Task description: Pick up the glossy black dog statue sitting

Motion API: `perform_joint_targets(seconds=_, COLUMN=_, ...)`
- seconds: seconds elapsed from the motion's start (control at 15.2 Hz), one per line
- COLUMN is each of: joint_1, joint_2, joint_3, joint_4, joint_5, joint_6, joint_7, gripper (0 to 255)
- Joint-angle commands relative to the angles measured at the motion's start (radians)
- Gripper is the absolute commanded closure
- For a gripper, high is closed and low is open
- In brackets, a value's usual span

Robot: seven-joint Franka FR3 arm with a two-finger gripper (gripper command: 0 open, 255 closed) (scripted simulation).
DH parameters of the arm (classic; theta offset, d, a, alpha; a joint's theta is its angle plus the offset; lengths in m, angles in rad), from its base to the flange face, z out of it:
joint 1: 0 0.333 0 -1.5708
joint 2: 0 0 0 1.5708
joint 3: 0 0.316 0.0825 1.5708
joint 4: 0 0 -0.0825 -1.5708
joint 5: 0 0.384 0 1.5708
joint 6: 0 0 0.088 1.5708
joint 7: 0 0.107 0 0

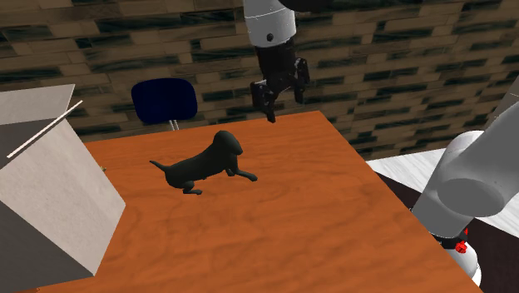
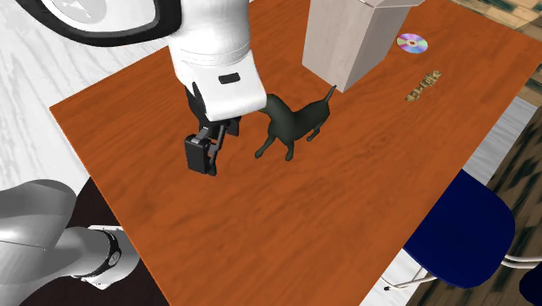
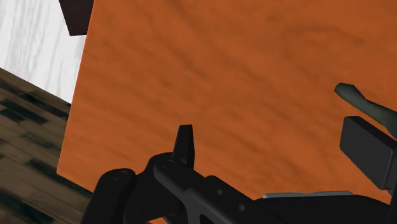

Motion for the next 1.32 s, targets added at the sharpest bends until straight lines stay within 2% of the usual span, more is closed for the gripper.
perform_joint_targets(seconds=0.0, joint_1=0.003, joint_2=0.077, joint_3=0.043, joint_4=0.084, joint_5=-0.018, joint_6=-0.017, joint_7=0.062, gripper=0)
perform_joint_targets(seconds=0.4, joint_1=0.056, joint_2=0.341, joint_3=0.166, joint_4=0.368, joint_5=-0.124, joint_6=-0.095, joint_7=0.267, gripper=0)
perform_joint_targets(seconds=0.66, joint_1=0.162, joint_2=0.563, joint_3=0.217, joint_4=0.626, joint_5=-0.246, joint_6=-0.193, joint_7=0.401, gripper=0)
perform_joint_targets(seconds=1.25, joint_1=0.136, joint_2=0.519, joint_3=0.206, joint_4=0.470, joint_5=-0.217, joint_6=-0.071, joint_7=0.396, gripper=0)
